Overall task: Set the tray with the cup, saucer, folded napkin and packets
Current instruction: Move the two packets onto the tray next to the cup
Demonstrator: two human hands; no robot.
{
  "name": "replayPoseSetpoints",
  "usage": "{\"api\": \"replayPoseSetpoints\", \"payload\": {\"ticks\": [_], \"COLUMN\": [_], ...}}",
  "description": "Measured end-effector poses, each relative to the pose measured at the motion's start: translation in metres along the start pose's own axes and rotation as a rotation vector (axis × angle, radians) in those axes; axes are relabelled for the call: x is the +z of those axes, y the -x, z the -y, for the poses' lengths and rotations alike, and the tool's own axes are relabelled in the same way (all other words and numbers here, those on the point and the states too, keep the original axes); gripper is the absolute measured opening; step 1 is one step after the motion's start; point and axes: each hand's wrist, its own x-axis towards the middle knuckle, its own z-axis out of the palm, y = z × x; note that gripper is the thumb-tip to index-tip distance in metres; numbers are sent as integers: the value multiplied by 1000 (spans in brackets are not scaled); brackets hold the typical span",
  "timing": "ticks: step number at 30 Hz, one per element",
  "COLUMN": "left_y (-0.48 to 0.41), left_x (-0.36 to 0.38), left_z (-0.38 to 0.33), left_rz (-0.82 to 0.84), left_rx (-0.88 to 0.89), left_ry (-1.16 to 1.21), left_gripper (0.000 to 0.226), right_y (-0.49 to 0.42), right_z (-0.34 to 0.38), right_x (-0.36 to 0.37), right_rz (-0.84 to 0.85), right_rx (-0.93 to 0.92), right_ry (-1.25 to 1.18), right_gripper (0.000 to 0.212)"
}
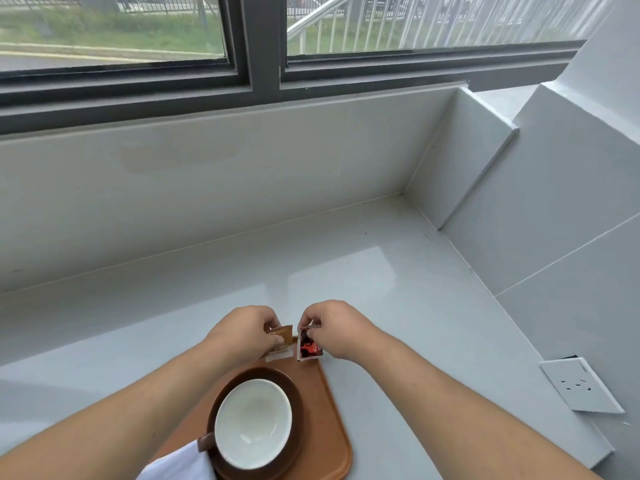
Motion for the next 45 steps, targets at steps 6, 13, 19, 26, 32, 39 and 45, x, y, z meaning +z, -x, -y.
{"api": "replayPoseSetpoints", "payload": {"ticks": [6, 13, 19, 26, 32, 39, 45], "left_y": [-2, -7, -10, -10, -11, -15, -18], "left_x": [13, 11, 9, 17, 22, 24, 23], "left_z": [11, 18, 26, 26, 23, 23, 25], "left_rz": [6, 61, 77, 67, 36, -7, -4], "left_rx": [-42, -73, -92, -63, -35, -23, -21], "left_ry": [2, -37, -52, -158, -180, -140, -155], "left_gripper": [17, 15, 23, 41, 46, 37, 40], "right_y": [-12, -21, -23, -25, -21, -18, -14], "right_z": [8, 11, 13, 11, 0, -5, -6], "right_x": [15, 20, 20, 30, 37, 35, 27], "right_rz": [-22, -95, -63, -1, -63, -113, -69], "right_rx": [-95, -120, -91, -116, -147, -133, 68], "right_ry": [239, 222, 201, 292, 380, 389, 412], "right_gripper": [32, 27, 24, 26, 19, 11, 40]}}
